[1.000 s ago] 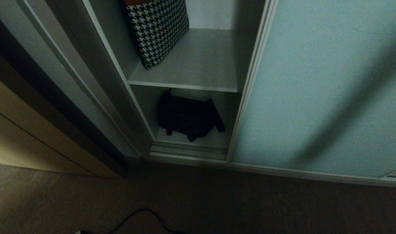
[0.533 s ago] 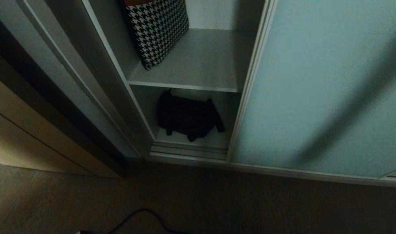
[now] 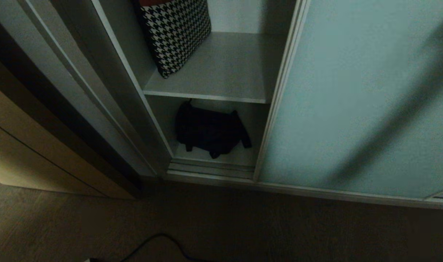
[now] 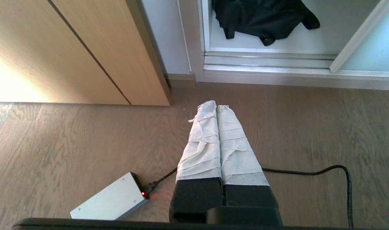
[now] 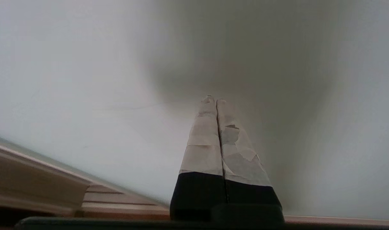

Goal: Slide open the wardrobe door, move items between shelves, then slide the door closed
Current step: Close the door

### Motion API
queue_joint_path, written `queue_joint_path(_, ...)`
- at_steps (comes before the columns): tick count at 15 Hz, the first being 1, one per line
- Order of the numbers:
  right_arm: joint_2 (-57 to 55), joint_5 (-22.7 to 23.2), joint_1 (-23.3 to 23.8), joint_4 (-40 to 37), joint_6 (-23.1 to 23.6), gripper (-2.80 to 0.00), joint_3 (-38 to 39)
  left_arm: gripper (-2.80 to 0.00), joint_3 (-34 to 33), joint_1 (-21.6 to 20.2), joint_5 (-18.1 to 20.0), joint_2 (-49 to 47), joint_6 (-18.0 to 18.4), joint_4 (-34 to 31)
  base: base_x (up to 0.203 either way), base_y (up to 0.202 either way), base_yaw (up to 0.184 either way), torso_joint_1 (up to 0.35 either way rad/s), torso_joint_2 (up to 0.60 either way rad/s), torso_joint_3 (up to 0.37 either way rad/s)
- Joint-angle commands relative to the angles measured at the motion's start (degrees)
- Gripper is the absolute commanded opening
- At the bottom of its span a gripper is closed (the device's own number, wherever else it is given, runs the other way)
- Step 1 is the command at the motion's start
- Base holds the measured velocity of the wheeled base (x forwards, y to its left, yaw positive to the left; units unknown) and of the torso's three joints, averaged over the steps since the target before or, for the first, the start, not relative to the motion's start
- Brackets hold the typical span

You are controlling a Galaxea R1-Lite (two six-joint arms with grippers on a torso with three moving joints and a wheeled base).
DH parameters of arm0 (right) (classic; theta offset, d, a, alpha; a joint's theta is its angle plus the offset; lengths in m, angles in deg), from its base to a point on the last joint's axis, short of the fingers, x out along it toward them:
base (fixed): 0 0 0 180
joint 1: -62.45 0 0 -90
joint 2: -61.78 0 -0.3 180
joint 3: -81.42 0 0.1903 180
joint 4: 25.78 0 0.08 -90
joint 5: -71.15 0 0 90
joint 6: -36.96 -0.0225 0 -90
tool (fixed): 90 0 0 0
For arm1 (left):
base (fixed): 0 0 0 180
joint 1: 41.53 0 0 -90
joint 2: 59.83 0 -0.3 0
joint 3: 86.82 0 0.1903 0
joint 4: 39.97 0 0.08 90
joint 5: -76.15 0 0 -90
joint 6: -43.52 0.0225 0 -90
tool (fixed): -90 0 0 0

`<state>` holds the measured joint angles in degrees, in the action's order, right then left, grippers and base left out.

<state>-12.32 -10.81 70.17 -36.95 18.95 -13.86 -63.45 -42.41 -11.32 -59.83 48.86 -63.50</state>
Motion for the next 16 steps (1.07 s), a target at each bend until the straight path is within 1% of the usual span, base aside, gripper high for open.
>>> queue_joint_path(1,-0.93,0.04,-0.69,0.48,0.0,-2.8,-0.16,-2.8,0.0,0.0,0.02,-0.09,0.02,-0.01,0.0,0.0,0.0,0.0,0.0,0.0)
queue_joint_path(6,-2.62,0.22,-0.87,2.04,0.18,-2.8,0.01,-2.8,0.0,0.0,0.02,-0.09,0.02,-0.01,0.0,0.0,0.0,0.0,0.0,0.0)
queue_joint_path(10,-4.41,-0.08,-3.6,4.14,-0.09,-2.8,0.78,-2.8,0.0,0.0,0.02,-0.09,0.02,-0.01,0.0,0.0,0.0,0.0,0.0,0.0)
queue_joint_path(12,-4.74,-0.06,-3.95,4.15,-0.18,-2.8,0.81,-2.8,0.0,0.0,0.02,-0.09,0.02,-0.01,0.0,0.0,0.0,0.0,0.0,0.0)
queue_joint_path(14,-4.21,-0.14,-5.76,4.09,-0.09,-2.8,1.02,-2.8,0.0,0.0,0.02,-0.09,0.02,-0.01,0.0,0.0,0.0,0.0,0.0,0.0)
queue_joint_path(16,-3.63,-0.52,-8.99,4.11,0.01,-2.8,1.1,-2.8,0.0,0.0,0.02,-0.09,0.02,-0.01,0.0,0.0,0.0,0.0,0.0,0.0)
